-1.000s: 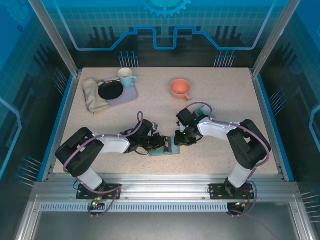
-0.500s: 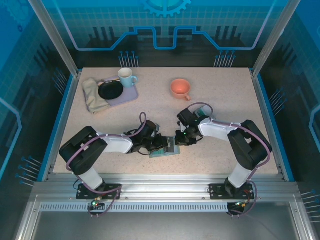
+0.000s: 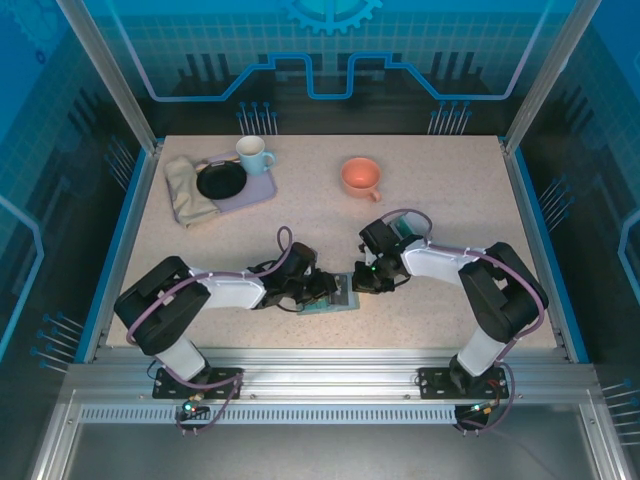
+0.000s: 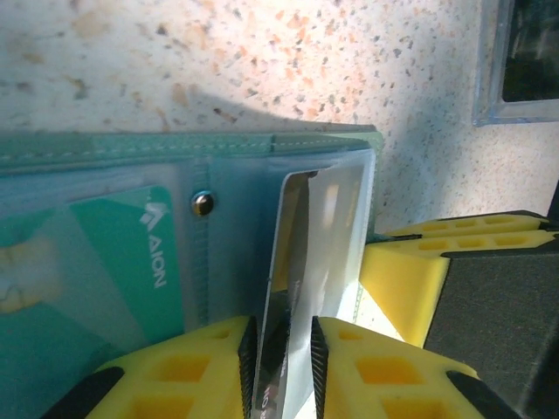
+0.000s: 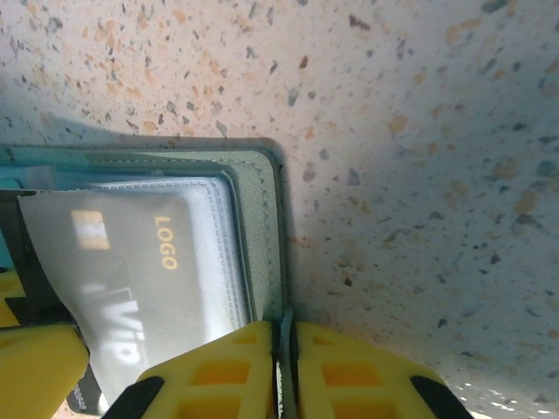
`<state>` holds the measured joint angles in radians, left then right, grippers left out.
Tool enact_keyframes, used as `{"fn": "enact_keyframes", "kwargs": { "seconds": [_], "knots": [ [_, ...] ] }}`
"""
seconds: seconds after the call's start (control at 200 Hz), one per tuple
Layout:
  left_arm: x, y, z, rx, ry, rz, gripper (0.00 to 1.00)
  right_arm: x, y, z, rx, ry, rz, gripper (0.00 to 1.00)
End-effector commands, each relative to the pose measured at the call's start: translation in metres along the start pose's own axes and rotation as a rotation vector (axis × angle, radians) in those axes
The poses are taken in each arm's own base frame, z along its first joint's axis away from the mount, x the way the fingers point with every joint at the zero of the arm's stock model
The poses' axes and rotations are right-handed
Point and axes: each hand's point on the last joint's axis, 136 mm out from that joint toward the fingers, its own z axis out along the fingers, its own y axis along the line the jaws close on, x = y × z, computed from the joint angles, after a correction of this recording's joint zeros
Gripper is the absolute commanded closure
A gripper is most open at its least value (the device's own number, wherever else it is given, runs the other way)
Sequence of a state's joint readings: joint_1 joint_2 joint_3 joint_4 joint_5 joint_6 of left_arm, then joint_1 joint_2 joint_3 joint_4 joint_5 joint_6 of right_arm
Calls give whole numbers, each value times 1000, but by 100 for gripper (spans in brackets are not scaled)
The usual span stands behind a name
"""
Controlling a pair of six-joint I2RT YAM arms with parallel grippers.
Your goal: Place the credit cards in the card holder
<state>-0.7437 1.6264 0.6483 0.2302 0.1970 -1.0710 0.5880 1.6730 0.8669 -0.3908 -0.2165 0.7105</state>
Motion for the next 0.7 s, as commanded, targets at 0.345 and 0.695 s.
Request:
{"fn": "enact_keyframes", "kwargs": {
  "seconds": [0.345,0.695],
  "knots": [
    [3,3,-10,-46,-2,26,88,20,-14,9,24,83,37,92],
    [7,-1,0,-28,-6,-36,91,24,-11,12,0,104,58,93]
  ]
}}
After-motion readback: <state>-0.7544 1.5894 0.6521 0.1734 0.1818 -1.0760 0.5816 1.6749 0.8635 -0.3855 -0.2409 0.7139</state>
